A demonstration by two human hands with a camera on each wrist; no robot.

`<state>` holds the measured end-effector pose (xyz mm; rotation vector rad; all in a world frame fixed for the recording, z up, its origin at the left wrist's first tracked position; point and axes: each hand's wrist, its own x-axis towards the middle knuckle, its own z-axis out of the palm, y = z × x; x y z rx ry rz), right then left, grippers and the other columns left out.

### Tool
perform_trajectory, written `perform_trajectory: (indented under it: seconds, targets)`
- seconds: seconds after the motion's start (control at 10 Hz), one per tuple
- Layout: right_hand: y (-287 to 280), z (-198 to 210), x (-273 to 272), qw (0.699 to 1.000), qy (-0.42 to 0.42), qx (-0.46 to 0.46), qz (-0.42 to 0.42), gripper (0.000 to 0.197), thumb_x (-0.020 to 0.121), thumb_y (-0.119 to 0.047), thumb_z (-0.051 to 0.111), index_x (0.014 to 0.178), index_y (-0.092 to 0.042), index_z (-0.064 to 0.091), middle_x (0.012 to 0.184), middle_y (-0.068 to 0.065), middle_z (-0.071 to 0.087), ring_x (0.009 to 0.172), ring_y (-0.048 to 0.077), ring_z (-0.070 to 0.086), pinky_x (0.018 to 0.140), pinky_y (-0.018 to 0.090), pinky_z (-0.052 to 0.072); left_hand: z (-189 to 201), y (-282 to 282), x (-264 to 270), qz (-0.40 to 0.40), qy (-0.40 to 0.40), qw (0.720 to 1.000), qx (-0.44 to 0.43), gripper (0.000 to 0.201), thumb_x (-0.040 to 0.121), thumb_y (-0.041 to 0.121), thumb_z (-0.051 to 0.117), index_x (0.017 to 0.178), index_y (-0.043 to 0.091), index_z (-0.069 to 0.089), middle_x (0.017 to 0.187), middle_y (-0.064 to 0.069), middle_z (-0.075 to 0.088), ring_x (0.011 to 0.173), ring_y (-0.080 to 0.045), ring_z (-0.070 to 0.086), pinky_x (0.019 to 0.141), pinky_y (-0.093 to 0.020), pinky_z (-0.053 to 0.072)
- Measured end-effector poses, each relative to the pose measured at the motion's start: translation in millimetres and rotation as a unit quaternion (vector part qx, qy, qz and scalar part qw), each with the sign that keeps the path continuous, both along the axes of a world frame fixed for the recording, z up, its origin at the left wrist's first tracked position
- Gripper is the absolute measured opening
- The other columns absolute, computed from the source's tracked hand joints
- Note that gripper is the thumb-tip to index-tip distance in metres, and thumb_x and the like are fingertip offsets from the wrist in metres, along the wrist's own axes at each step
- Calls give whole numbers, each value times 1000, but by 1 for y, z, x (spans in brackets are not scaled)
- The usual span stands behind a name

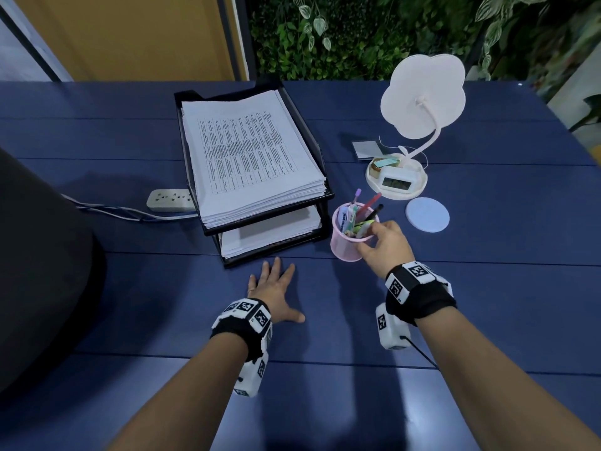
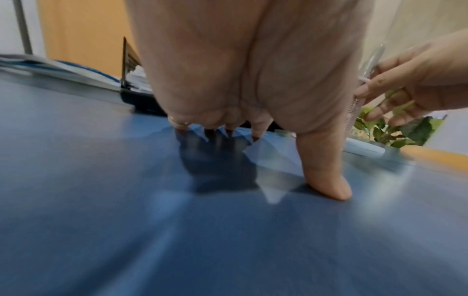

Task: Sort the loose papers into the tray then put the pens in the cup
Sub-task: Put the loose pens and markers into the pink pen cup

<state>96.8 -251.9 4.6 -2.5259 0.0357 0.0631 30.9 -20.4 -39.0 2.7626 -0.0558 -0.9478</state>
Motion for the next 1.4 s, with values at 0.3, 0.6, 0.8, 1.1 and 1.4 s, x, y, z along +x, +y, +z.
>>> perform_trajectory:
  seconds: [0.3, 0.6, 0.8, 1.1, 1.4]
  targets:
    - [9, 7, 32, 999, 11, -44, -19, 33, 86, -30, 58, 114, -12, 62, 115, 15, 54, 103, 33, 56, 84, 33, 45, -5, 6, -4, -9, 19, 1000, -14, 112, 75, 64, 63, 148, 36, -18, 153, 2, -32, 140, -23, -31, 109, -56, -18]
    - [22, 8, 52, 998, 11, -49, -34, 33, 89, -33, 57, 112, -10, 63, 114, 16, 53, 98, 35, 58, 82, 35, 46, -2, 5, -3, -10, 33, 999, -11, 112, 76, 63, 63, 147, 36, -19, 152, 2, -34, 139, -23, -33, 108, -55, -20]
    - [23, 11, 58, 998, 11, -46, -36, 35, 89, -38, 58, 111, -12, 65, 110, 16, 54, 96, 35, 59, 81, 32, 46, -1, 4, -2, -10, 38, 999, -6, 113, 75, 63, 63, 147, 37, -20, 152, 2, -34, 139, -22, -33, 109, -55, -19]
    - [17, 20, 62, 995, 80, -53, 10, 35, 92, -24, 52, 121, -5, 56, 121, 19, 53, 111, 36, 53, 90, 35, 42, 0, 4, -2, -9, 37, 999, -14, 112, 76, 62, 62, 147, 37, -21, 152, 2, -35, 139, -23, -33, 109, -56, -19]
    - [12, 27, 47, 997, 53, 24, -58, 36, 90, -23, 54, 121, -11, 41, 112, 17, 62, 101, 37, 60, 78, 35, 47, 7, 1, 0, -7, 45, 999, 13, 113, 76, 61, 65, 147, 36, -19, 153, 2, -32, 141, -24, -29, 112, -59, -11]
